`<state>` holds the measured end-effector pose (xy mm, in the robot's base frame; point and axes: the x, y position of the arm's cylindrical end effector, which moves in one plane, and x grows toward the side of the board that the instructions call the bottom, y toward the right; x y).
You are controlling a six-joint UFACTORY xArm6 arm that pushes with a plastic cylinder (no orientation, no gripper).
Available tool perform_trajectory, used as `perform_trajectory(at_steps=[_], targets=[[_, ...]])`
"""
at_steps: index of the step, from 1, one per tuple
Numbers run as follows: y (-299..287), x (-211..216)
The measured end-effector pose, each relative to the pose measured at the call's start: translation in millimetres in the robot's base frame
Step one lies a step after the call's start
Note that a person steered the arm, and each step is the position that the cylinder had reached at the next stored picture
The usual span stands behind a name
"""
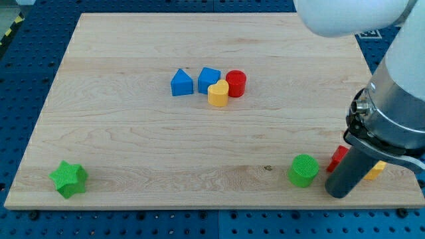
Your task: Move the green circle diagonally top right to the green star
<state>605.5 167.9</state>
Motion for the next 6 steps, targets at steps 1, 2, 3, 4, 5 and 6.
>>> perform_trajectory(at_steps=[1, 2, 3, 4, 5, 6], targets=[[-14.8, -4.8], [-29.2, -12.7], [-39.2, -24.0], [-45.6, -32.0], [-62.2, -32.1], [-83.5, -35.0]])
